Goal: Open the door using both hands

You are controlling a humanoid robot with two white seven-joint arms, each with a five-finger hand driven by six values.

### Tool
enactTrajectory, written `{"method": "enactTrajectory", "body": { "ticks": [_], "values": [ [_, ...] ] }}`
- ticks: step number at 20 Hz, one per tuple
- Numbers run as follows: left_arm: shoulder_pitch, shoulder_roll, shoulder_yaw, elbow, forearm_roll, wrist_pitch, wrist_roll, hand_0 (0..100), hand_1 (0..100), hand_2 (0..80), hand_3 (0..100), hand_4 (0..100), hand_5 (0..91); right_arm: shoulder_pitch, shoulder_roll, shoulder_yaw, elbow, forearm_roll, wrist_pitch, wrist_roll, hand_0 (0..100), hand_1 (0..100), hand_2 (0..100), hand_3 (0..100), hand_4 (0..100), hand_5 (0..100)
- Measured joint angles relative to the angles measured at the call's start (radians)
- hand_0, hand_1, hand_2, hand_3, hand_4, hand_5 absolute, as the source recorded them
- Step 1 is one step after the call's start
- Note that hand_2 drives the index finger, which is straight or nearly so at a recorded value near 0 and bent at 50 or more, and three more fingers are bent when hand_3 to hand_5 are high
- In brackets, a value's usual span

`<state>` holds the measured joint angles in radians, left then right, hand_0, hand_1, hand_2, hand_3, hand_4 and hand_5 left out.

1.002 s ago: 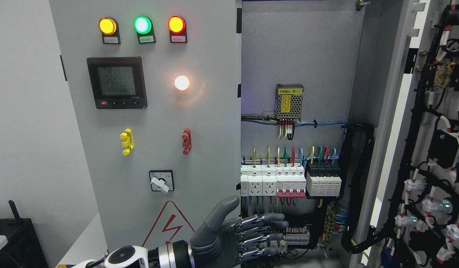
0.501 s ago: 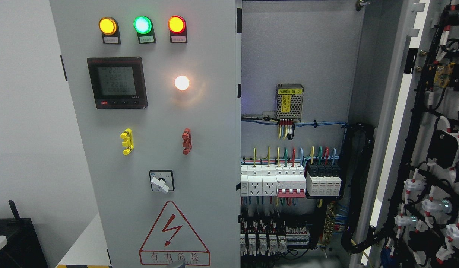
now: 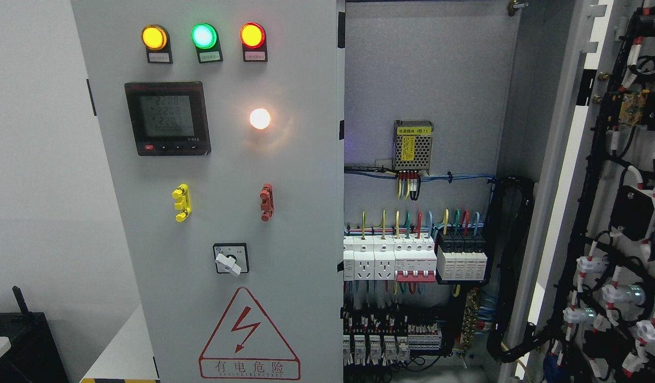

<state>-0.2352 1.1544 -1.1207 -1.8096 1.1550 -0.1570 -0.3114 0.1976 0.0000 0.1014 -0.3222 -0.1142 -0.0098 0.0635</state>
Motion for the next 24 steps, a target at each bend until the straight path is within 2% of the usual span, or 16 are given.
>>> {"method": "enactTrajectory", "body": {
  "ticks": [6,11,15,20,24],
  "values": [
    [0.247,0.023,0.004,0.093,-0.093,-0.179,0.005,0,0,0.0,0,4,0.0,0.003,0.000,0.001,-0.009,0.000,0.000,0.000,0,0,0,0,0,0],
    [0.383,-0.020,0.025,0.230,-0.150,-0.221,0.000,0,0,0.0,0,4,0.0,0.005,0.000,0.002,-0.013,0.001,0.000,0.000,0,0,0,0,0,0],
    [0.428,-0.105,0.045,0.396,-0.215,-0.229,-0.008,0,0,0.0,0,4,0.0,0.006,0.000,0.002,-0.016,0.001,0.000,0.000,0,0,0,0,0,0],
    [0.449,-0.249,0.093,0.642,-0.318,-0.230,-0.009,0,0,0.0,0,4,0.0,0.006,0.000,0.002,-0.018,0.001,0.000,0.000,0,0,0,0,0,0],
    [0.441,-0.367,0.123,0.837,-0.362,-0.232,-0.010,0,0,0.0,0,4,0.0,0.006,0.000,0.003,-0.018,0.000,0.001,0.000,0,0,0,0,0,0]
  ]
}}
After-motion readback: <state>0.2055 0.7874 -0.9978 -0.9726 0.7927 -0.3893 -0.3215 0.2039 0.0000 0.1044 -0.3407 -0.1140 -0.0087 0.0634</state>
